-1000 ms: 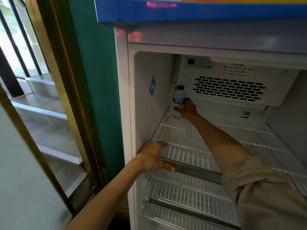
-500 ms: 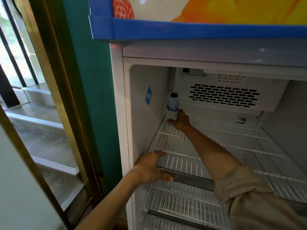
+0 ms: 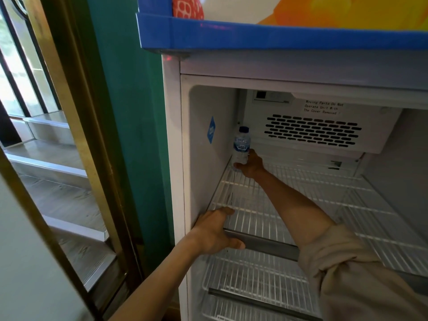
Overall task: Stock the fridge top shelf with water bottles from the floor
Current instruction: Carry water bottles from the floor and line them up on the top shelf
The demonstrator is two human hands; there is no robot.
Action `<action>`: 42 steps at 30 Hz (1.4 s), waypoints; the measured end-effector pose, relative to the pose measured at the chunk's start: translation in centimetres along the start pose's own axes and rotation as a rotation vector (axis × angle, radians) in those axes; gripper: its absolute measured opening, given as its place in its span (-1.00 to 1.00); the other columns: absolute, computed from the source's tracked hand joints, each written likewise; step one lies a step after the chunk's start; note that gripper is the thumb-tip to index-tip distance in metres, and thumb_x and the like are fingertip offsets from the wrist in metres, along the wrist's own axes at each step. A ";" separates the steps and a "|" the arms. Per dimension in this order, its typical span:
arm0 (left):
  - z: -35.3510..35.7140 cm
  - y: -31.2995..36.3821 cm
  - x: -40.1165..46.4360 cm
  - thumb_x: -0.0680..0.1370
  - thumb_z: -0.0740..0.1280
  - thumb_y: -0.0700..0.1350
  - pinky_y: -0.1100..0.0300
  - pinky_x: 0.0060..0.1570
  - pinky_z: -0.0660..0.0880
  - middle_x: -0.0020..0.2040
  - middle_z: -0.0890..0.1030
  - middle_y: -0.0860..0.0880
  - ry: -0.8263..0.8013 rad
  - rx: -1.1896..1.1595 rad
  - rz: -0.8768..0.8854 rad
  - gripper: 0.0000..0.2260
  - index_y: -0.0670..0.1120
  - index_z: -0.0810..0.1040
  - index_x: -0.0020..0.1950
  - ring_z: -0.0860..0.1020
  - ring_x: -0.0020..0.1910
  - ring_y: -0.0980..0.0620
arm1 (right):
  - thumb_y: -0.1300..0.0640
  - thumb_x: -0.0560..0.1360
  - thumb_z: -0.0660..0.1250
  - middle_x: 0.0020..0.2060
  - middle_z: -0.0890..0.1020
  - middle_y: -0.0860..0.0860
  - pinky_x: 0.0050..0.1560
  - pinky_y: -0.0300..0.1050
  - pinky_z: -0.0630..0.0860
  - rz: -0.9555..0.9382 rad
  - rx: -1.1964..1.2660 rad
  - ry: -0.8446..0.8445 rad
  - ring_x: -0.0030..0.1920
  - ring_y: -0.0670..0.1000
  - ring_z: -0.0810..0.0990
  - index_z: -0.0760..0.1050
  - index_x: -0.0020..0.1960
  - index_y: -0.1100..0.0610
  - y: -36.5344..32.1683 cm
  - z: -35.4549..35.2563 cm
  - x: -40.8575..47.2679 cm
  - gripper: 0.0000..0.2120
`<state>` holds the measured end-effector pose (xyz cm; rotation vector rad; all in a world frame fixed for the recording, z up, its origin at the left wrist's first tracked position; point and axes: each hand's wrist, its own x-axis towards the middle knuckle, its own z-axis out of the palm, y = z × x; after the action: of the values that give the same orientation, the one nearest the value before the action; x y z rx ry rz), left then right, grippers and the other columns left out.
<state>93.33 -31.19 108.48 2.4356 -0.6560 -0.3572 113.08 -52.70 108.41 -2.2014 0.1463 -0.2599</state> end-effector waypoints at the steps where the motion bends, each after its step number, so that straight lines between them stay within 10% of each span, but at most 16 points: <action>1: 0.0 0.0 0.0 0.38 0.51 0.14 0.09 0.43 0.27 0.49 0.31 0.03 0.002 0.010 0.003 -0.20 0.06 0.19 0.52 0.29 0.45 -0.01 | 0.08 0.47 0.50 0.44 0.39 0.18 0.39 -0.14 0.32 0.003 0.003 0.004 0.41 0.15 0.40 0.15 0.53 0.23 0.0 0.0 0.0 -0.21; 20: 0.4 0.3 -0.6 0.37 0.52 0.12 0.10 0.38 0.33 0.43 0.39 -0.04 0.026 0.019 0.034 -0.19 -0.03 0.23 0.51 0.38 0.39 -0.05 | -0.13 0.49 0.43 0.39 0.45 0.09 0.27 -0.26 0.34 0.060 -0.102 0.112 0.35 0.05 0.45 0.30 0.49 0.19 0.6 -5.1 -12.3 -0.30; 34: 3.2 -0.8 -7.0 0.52 0.37 -0.05 -0.11 0.18 0.39 0.26 0.47 -0.10 0.540 0.144 0.501 -0.63 -0.09 0.44 0.29 0.46 0.21 -0.12 | -0.21 0.54 0.33 0.37 0.47 0.08 0.38 -0.07 0.38 0.050 -0.371 0.213 0.36 0.08 0.46 0.40 0.43 0.13 -2.6 -6.2 -31.3 -0.41; 42: 4.5 -2.4 -14.2 0.54 0.36 -0.12 -0.08 0.16 0.45 0.22 0.49 -0.12 0.354 0.033 0.545 -0.66 -0.14 0.43 0.28 0.48 0.19 -0.12 | -0.17 0.54 0.34 0.35 0.45 0.10 0.34 0.08 0.42 0.071 -0.447 0.302 0.34 0.13 0.44 0.41 0.41 0.11 -1.7 -4.7 -44.1 -0.45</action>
<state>80.47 -24.07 104.87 2.1546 -1.1166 0.2965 69.16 -46.63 106.63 -2.5781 0.4889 -0.5645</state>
